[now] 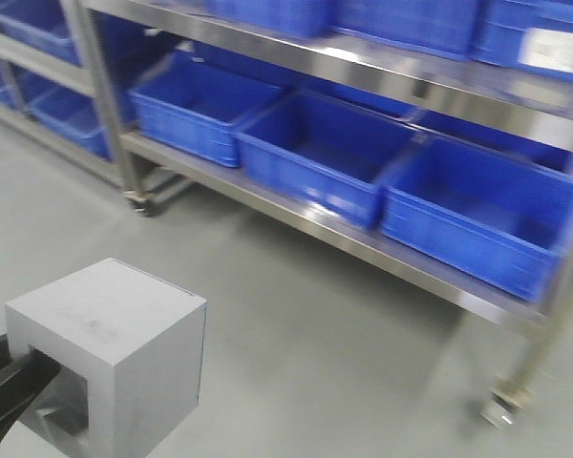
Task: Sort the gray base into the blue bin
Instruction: 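Drive down the aisle between blue-bin shelves carrying the block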
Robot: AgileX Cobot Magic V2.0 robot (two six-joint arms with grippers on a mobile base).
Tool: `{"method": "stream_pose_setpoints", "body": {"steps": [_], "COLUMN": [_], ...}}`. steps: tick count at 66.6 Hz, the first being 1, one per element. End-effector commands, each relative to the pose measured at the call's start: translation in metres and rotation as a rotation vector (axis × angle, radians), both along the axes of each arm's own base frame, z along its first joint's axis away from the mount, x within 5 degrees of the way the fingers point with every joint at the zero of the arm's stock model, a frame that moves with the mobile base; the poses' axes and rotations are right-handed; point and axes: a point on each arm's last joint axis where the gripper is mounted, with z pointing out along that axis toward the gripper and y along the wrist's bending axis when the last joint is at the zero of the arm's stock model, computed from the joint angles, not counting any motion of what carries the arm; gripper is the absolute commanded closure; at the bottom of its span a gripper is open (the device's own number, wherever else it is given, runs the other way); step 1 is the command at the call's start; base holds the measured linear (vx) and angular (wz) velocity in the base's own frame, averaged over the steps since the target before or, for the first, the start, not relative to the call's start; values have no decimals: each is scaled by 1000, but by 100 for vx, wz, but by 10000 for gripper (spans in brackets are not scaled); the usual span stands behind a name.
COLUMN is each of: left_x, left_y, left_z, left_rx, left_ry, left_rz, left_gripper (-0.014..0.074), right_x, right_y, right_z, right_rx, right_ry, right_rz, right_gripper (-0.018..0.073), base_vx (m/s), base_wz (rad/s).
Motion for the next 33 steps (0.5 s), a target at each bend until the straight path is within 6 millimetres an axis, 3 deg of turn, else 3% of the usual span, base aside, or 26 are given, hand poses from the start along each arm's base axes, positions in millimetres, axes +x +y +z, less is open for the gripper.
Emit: {"method": "stream_pose_setpoints", "body": {"steps": [1, 33], "left_x": [0, 0], "left_y": [0, 0], "left_z": [22, 22], "left_rx": [-99, -99], "left_ry": [-103, -103], "left_rz": [-3, -3], "left_gripper": [602, 602], "right_x": [2, 2], "right_y": [1, 1], "right_z": [1, 1], "right_rx": [-13, -13], "right_ry": [-52, -52], "right_rz": [7, 7], "right_gripper": [568, 568], "base_vx": [34, 32], "base_wz": [67, 65]}}
